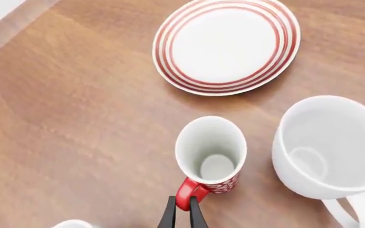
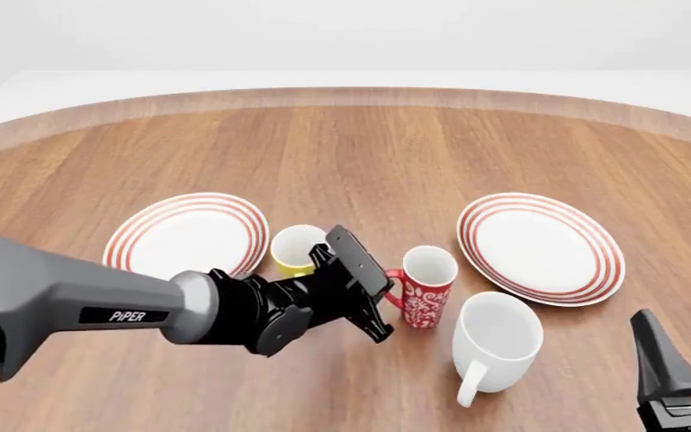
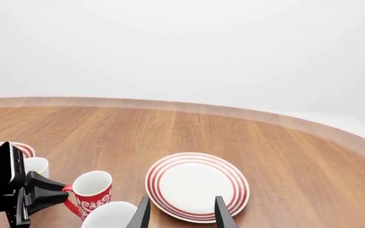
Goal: Put the red mug on the left plate.
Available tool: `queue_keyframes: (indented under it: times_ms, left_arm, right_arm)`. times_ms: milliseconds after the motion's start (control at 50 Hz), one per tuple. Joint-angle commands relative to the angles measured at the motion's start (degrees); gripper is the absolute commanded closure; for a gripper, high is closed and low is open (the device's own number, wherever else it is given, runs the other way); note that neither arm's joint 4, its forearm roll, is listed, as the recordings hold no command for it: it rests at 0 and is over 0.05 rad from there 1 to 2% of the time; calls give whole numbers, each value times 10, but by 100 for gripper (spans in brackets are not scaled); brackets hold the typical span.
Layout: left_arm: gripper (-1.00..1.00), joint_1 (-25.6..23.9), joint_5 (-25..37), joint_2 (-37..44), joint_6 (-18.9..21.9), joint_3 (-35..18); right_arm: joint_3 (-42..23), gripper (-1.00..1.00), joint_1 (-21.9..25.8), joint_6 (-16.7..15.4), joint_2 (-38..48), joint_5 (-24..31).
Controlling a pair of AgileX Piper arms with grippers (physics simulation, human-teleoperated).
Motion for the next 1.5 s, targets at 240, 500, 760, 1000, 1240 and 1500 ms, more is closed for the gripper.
queue_keyframes:
  times_ms: [240, 500, 760, 1000, 1240, 1500]
  left_arm:
    - [100, 5, -12, -33, -7, 9]
    - [100, -1, -19, -81, -18, 43]
    - [100, 1, -13, -97, -21, 42]
    - [100, 1, -6, -112, -22, 42]
    - [100, 2, -6, -128, -23, 52]
    - [100, 4, -10, -141, -26, 62]
  right_arm:
    - [0, -100, 0, -2, 0, -1]
    - [2, -100, -1, -6, 0, -1]
    - [3, -100, -1, -7, 0, -1]
    - [3, -100, -2, -8, 0, -1]
    - [3, -100, -2, -10, 0, -3]
    - [4, -100, -3, -12, 0, -4]
